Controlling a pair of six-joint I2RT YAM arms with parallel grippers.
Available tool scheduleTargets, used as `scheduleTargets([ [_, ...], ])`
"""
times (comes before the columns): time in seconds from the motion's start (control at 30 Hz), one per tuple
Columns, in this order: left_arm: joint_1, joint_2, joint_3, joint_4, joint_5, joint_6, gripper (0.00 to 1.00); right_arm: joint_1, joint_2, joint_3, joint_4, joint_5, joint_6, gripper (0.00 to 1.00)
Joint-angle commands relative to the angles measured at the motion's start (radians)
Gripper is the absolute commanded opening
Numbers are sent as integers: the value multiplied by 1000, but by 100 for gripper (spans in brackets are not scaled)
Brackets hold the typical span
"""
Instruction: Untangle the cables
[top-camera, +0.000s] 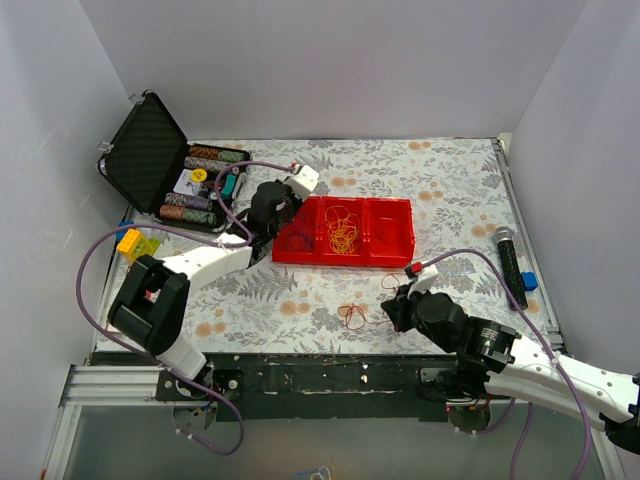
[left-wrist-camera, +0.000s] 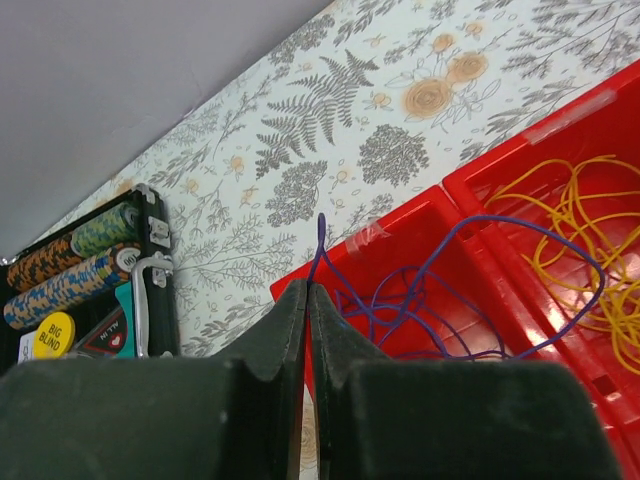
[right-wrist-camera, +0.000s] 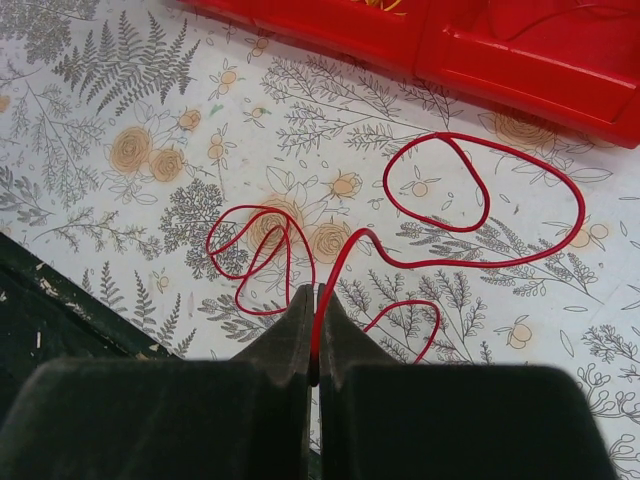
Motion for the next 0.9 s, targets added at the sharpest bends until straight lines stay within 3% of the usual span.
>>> scheduleTargets([
  [0.0,20,-6,12,22,-45,27,0,3,-9,49,21,13,3,1],
  [0.23,43,-32,-40,-10,36,30,0,3,-15,34,4,15,20,1],
  [0.37,43,-70,-50,-70,146,28,19,4,-3,29,8,12,24,1],
  [0.63,43,-107,28,-266,295,-16,47,3,78,66,44,-59,-13,2],
  [0.7,46,-115,65,-357,328,-27,55,4,104,72,60,-93,-31,12],
  [0.8,68,-135,171,-441,360,-74,78,4,156,75,109,-168,-71,40],
  [0.87,110,-141,261,-496,390,-139,96,4,198,78,137,-221,-89,50],
])
